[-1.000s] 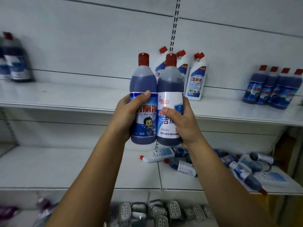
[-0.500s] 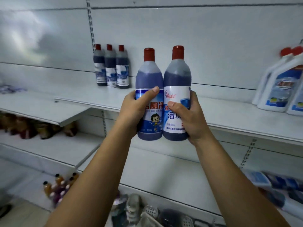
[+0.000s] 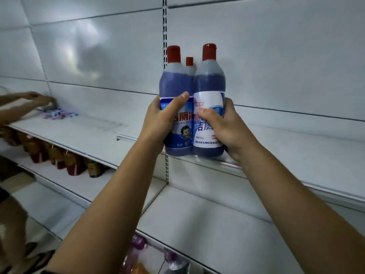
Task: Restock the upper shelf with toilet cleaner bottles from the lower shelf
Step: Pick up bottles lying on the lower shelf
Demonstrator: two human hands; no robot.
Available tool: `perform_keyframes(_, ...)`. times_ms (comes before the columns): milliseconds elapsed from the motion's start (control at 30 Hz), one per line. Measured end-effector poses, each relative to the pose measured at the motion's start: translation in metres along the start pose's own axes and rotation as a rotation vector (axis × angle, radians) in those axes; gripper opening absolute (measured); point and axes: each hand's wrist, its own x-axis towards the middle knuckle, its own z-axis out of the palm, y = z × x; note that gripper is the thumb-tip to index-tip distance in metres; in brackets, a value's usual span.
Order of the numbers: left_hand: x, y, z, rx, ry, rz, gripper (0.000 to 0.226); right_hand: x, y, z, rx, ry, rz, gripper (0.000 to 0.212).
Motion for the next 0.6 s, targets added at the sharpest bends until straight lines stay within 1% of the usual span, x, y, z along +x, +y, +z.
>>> perform_keyframes(133,0.05,-0.017,-0.021,0.025,0.007,0.004,0.041,0.043,0.009,0.014,-0.114,-0.057,0.031,0.052)
perform_keyframes(233,0.079,-0.028,-0.033,0.1,-0.026,0.012,0.046,0.055,0.01,0.013,-0.239,-0.088,0.069,0.055)
perform_keyframes(300,0.091,-0.034,-0.037,0.145,-0.066,0.017,0.046,0.057,0.004,0.008,-0.331,-0.126,0.087,0.049)
perform_keyframes(367,0.102,-0.037,-0.041,0.168,-0.115,0.015,0.044,0.06,-0.004,0.004,-0.392,-0.148,0.11,0.037)
perform_keyframes(433,0.11,-0.037,-0.043,0.211,-0.174,0.011,0.044,0.063,-0.009,0.002,-0.434,-0.149,0.151,0.028)
perform_keyframes(467,0.114,-0.037,-0.044,0.228,-0.197,0.012,0.045,0.064,-0.01,0.002,-0.452,-0.142,0.174,0.027)
perform_keyframes(533,0.12,-0.037,-0.046,0.232,-0.232,0.012,0.043,0.067,-0.01,0.002,-0.45,-0.106,0.223,0.034)
perform_keyframes(600,0.123,-0.038,-0.048,0.207,-0.257,0.009,0.04,0.074,-0.007,0.003,-0.41,-0.049,0.269,0.053)
